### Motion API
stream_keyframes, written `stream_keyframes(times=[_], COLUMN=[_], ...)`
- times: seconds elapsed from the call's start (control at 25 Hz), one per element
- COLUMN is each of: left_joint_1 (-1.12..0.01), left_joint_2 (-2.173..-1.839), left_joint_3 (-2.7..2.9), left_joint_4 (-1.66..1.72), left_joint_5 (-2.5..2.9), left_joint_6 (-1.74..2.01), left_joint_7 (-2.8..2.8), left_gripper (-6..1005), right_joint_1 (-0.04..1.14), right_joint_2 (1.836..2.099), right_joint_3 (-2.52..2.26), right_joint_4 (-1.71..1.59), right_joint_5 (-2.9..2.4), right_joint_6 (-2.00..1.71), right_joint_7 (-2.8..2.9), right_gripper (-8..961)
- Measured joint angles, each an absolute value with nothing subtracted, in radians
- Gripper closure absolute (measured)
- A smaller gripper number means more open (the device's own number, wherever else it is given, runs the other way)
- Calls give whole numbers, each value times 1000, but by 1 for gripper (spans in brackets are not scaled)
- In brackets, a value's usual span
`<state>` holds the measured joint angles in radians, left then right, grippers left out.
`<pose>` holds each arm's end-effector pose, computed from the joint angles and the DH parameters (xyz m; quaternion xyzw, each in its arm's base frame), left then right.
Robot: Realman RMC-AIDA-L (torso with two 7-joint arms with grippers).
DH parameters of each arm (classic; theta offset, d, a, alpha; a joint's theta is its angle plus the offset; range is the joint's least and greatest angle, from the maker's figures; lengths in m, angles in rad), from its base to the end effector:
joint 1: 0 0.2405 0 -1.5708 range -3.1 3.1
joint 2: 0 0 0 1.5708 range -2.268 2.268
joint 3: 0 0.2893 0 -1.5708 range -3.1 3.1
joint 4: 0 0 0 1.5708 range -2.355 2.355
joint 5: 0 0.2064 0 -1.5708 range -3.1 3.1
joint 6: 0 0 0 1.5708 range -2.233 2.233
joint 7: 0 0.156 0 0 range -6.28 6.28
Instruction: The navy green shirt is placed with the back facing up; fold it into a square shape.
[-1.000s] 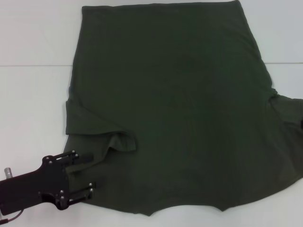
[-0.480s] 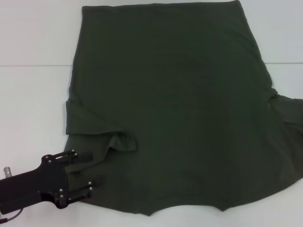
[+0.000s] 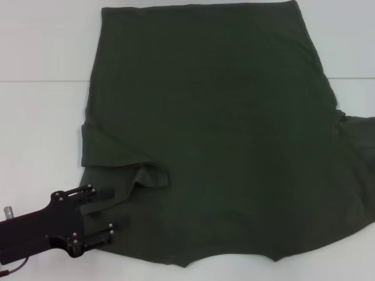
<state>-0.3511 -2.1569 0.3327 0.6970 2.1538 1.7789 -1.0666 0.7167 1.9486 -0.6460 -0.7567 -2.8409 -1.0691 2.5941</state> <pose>-0.3279 0.2648 -0.0206 -0.9186 -0.1844 -0.2914 0.1932 0.3639 0.4384 0.0754 -0.7056 0.5906 -0.0400 0.3896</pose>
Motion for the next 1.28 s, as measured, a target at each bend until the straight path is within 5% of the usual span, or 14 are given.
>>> stream_keyframes(times=[0.56, 1.28], left_joint_1=[-351, -353], left_joint_2=[-2153, -2152], left_joint_3=[333, 333], left_joint_4=[704, 704], left_joint_5=[2154, 2161], left_joint_6=[1784, 1782], left_joint_7=[-1083, -1083], left_gripper=[311, 311], right_joint_1=[708, 896], right_joint_2=[1935, 2017], right_joint_3=[-602, -759], right_joint_4=[-870, -850], right_joint_5=[-2733, -2680], right_joint_6=[-1124, -1189], right_joint_7=[2566, 2542], right_gripper=[941, 939])
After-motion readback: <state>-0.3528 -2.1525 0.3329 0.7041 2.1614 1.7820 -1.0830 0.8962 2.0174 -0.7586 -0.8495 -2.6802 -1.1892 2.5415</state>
